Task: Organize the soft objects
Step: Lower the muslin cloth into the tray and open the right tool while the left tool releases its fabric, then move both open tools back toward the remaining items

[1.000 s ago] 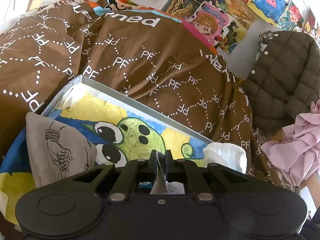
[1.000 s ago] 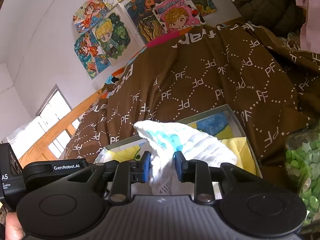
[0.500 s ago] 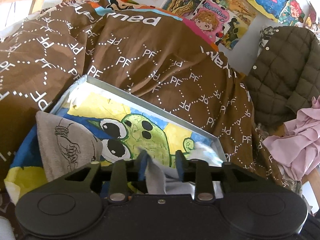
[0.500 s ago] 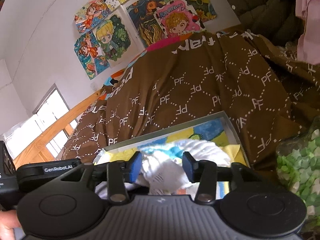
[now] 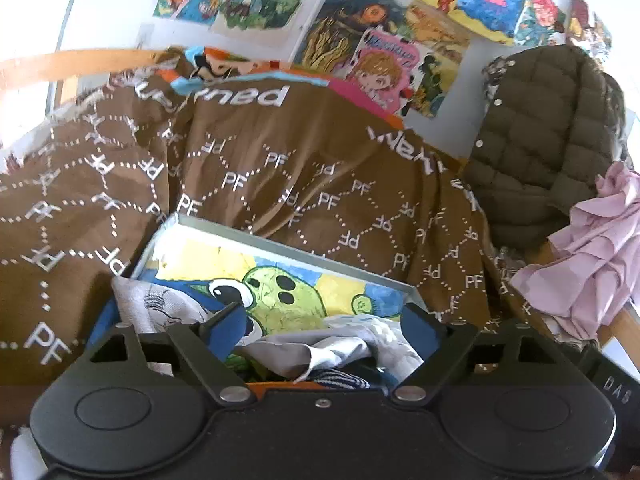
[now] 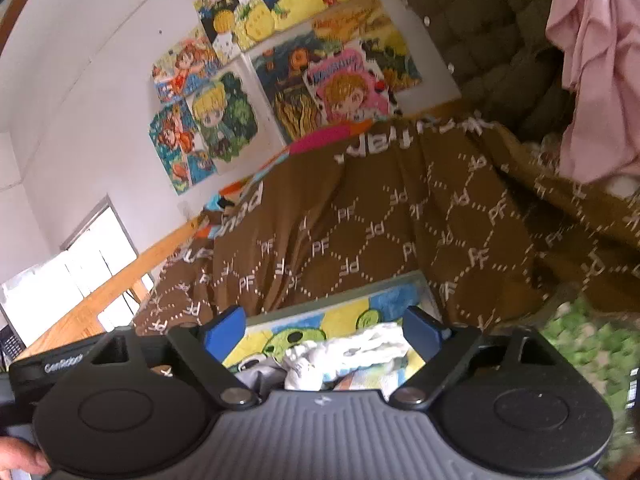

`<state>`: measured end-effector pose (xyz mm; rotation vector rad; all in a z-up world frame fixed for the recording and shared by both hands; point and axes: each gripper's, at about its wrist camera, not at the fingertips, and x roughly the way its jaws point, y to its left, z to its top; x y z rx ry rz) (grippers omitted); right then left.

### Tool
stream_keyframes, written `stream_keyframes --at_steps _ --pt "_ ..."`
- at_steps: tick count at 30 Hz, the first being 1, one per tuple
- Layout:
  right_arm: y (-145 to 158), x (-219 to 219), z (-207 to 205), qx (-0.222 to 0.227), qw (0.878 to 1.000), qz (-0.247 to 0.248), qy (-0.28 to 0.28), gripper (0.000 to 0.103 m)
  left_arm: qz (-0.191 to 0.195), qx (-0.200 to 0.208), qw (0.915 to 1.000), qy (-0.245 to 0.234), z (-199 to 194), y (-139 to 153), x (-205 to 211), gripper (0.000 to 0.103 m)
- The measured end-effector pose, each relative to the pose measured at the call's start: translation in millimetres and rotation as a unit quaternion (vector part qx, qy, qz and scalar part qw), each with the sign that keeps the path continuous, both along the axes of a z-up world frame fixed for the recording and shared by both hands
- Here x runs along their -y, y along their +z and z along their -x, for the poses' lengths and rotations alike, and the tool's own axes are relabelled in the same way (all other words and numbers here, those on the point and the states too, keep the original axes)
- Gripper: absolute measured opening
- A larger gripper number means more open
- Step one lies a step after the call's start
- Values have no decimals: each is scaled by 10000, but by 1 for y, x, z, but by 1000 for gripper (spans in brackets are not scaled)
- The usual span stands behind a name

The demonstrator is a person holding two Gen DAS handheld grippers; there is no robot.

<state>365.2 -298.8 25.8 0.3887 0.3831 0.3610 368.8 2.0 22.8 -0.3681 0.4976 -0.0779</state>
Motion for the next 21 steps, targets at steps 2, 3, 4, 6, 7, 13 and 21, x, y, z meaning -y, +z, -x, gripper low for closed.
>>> stream_keyframes --at_steps 2,3,4,6,7,13,21 --pt "8 4 10 118 9999 14 -50 94 -26 88 10000 5 11 7 1 90" --pt "13 6 16 198 9998 24 -74 96 -39 144 9999 13 19 12 2 92" --pt "18 7 22 276 9996 37 -94 98 -59 198 9998 24 25 15 2 95" --pt "26 9 35 421 9990 57 -126 100 -129 327 9994 38 39 23 4 97" --pt "30 10 41 497 9987 66 -135 102 -170 399 9991 32 46 28 5 99" --pt "46 8 81 805 9964 174 -175 103 -198 770 9968 -2 92 48 9 102" --pt "50 4 134 1047 9936 351 -233 103 -388 1052 9937 71 145 57 15 102"
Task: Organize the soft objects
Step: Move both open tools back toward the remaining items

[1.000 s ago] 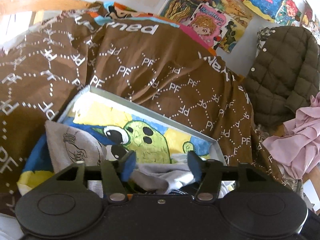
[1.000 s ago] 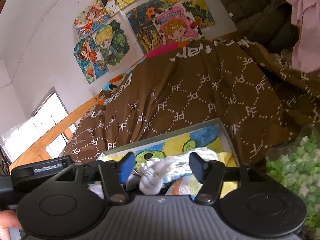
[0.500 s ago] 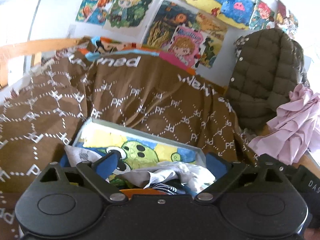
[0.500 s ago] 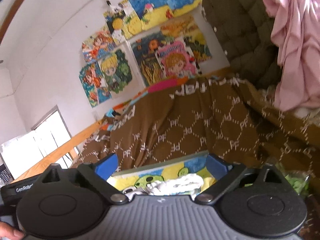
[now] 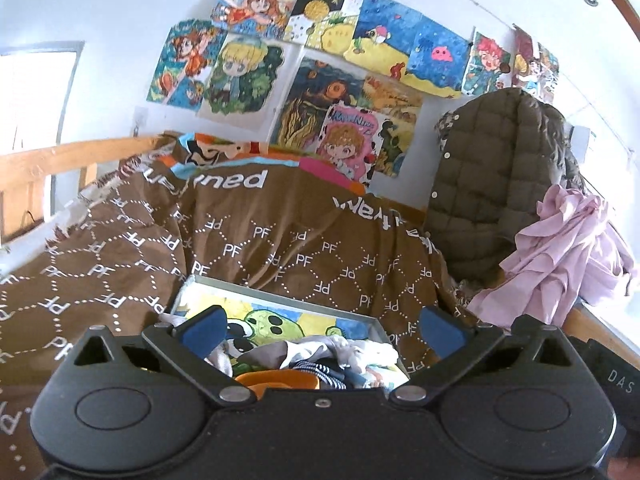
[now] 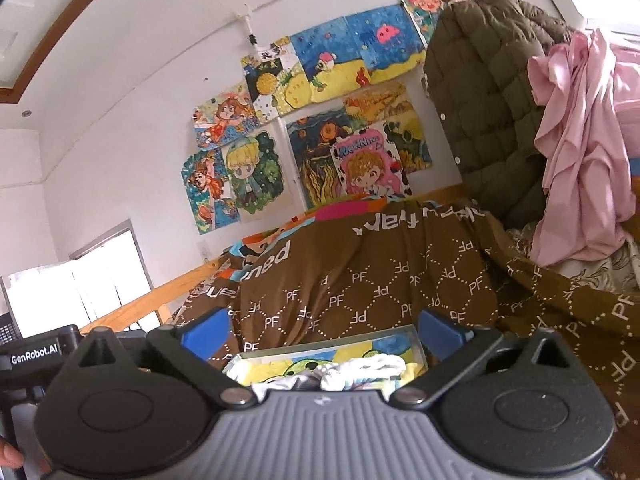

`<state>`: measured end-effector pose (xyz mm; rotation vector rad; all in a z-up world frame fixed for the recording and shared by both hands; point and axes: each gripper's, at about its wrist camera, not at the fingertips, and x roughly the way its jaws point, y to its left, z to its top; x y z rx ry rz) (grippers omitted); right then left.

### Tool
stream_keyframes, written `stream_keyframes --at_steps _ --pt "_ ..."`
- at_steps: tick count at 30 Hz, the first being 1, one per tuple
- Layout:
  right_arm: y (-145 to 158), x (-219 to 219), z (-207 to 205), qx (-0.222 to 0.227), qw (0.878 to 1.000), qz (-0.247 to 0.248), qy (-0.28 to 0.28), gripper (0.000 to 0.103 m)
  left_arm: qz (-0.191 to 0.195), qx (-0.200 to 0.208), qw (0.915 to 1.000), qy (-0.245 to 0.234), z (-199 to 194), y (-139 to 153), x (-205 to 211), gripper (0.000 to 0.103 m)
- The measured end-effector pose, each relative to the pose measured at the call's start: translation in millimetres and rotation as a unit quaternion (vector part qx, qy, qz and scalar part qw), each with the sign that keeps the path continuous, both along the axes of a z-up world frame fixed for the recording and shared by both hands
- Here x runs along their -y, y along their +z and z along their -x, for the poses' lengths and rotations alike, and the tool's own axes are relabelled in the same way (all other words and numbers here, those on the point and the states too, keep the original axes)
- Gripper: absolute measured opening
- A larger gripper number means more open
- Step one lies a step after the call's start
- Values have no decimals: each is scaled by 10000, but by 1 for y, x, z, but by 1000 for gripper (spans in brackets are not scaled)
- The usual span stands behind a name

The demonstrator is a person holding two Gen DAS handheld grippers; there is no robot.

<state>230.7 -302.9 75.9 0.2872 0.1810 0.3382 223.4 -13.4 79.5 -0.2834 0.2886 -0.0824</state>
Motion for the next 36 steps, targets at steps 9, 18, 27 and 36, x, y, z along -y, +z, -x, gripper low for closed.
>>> stream_keyframes --at_steps 9,18,27,36 --pt "-9 -10 55 88 9994 304 113 103 20 -57 9999 105 61 -17 -3 102" --pt "-23 -19 95 -171 9975 627 275 103 32 -497 9986 174 106 -45 -19 102" --pt "-35 -33 122 -569 9918 1123 228 103 -195 -649 9969 392 138 -56 -31 102" --pt "-46 -45 128 -785 9866 1386 339 103 -485 -871 9940 452 150 -71 -29 102"
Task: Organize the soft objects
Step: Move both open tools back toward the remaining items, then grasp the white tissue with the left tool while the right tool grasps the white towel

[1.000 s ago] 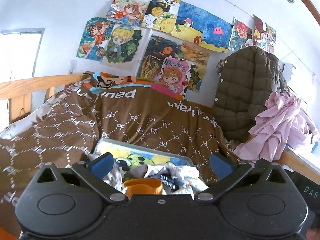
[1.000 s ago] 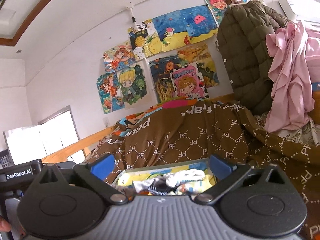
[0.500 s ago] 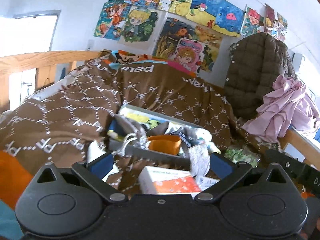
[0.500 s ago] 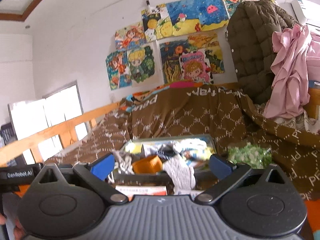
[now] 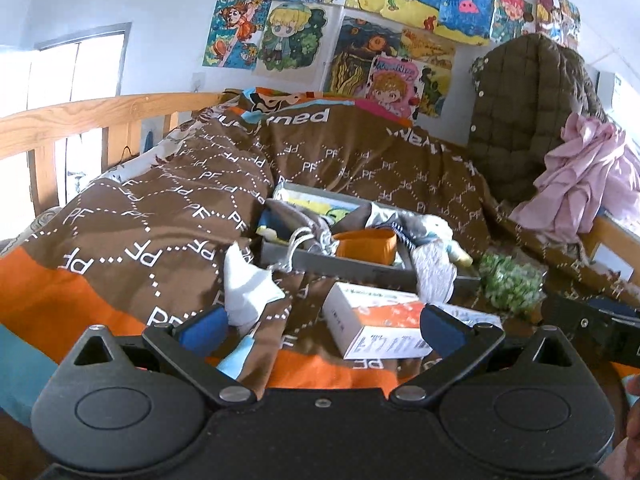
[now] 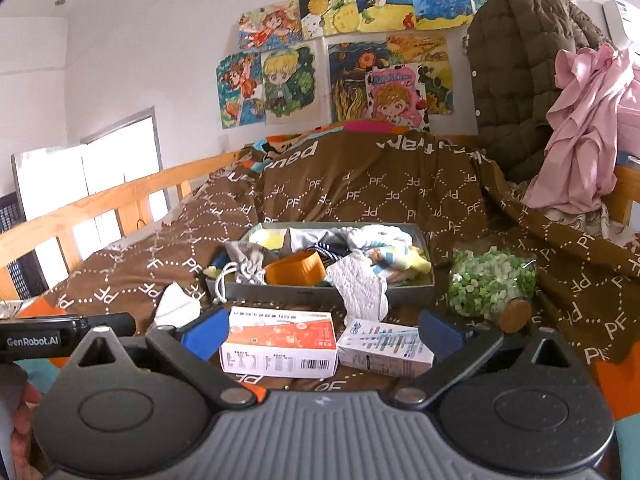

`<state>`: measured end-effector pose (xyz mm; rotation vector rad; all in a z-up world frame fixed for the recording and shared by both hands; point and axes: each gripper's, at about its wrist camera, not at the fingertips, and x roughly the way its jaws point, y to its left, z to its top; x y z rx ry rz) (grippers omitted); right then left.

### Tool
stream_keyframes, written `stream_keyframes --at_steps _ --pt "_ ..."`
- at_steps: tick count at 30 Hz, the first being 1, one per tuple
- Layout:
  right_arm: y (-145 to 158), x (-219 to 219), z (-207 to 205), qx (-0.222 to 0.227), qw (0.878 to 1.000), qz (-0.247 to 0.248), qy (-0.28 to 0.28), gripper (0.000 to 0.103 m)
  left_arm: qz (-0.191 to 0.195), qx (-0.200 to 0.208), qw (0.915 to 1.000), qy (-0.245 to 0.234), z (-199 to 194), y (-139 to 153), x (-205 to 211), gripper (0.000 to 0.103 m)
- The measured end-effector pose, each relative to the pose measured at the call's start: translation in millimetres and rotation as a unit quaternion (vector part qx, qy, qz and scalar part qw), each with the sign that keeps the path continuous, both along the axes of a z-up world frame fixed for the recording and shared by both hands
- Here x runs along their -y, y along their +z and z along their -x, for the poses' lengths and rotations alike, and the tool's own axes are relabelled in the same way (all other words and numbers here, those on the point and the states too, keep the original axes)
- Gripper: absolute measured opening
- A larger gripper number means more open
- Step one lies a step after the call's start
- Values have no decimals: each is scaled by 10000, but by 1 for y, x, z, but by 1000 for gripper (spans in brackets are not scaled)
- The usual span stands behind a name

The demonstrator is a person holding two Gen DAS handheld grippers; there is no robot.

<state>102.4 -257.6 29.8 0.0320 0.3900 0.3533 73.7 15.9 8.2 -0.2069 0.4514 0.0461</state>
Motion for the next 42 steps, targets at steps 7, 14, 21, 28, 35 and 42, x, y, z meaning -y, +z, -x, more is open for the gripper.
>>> stream_keyframes --at_steps 7,14,21,28,35,42 --pt "-12 -7 -13 -332 9993 156 103 103 -76 -345 9994 49 -10 -13 -1 102" --pt "-21 -16 -21 -603 9975 286 222 103 -4 -649 9976 242 -22 -23 -11 102" --pt "-25 -28 -30 -521 9972 411 347 103 -9 -773 9966 278 -41 -27 -19 102" --pt "-28 -47 -51 -165 9962 704 478 103 -15 -923 9955 214 -71 -32 -34 102" --pt "-36 -67 -82 133 9942 818 684 103 154 -1074 9939 211 -103 -43 -52 100" --pt "-47 -86 -113 341 9928 948 643 102 516 -1210 9913 37 -135 -54 -69 75"
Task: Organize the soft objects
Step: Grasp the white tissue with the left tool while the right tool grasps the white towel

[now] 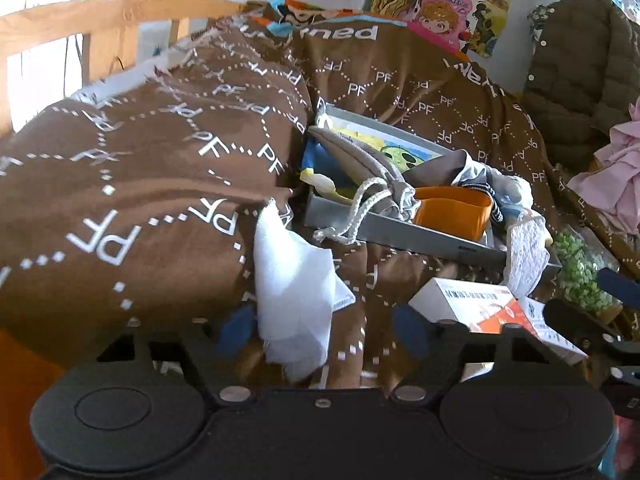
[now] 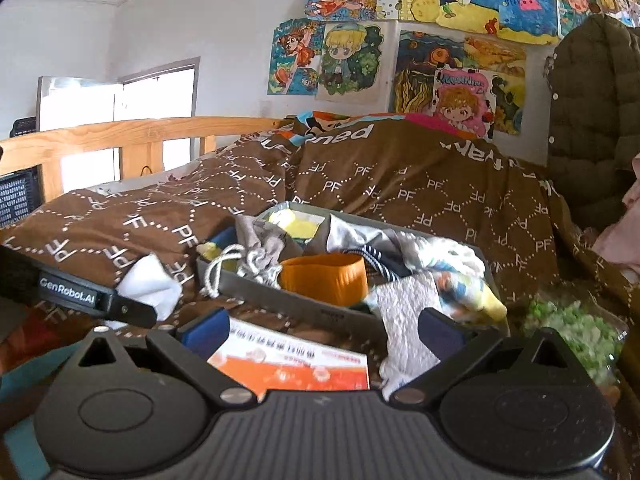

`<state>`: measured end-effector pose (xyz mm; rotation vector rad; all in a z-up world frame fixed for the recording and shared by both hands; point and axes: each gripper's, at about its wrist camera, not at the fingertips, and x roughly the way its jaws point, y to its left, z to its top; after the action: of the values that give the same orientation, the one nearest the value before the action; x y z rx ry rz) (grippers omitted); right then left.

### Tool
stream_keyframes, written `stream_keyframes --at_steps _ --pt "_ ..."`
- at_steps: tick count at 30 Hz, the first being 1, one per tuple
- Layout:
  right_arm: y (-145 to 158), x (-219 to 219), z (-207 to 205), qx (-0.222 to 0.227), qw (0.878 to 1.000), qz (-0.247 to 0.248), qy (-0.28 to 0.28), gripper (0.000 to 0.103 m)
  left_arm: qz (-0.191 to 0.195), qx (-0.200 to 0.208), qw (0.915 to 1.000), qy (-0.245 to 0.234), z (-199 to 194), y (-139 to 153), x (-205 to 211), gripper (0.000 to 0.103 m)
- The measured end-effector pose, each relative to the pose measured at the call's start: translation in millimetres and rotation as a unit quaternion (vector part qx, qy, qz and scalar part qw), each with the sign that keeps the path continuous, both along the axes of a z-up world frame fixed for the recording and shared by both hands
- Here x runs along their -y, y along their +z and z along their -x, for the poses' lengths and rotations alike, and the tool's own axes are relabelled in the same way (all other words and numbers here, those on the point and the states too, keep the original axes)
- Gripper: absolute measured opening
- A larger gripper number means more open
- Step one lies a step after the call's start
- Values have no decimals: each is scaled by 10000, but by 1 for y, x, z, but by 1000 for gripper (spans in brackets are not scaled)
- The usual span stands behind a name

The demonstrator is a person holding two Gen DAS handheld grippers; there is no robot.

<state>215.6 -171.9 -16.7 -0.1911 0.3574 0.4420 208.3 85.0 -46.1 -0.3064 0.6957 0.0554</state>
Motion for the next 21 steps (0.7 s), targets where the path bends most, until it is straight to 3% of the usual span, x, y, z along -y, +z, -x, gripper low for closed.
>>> stream_keyframes --at_steps 5,15,21 --pt "-6 -10 -25 11 9999 -61 -146 101 170 -92 9998 17 -15 -8 -7 62" --pt "-20 -16 -48 -56 9996 116 -244 99 403 -124 9991 -11 -35 -20 -9 25" --pt "-22 -13 -62 -88 9986 201 -478 98 415 82 9988 -243 -52 -19 2 19"
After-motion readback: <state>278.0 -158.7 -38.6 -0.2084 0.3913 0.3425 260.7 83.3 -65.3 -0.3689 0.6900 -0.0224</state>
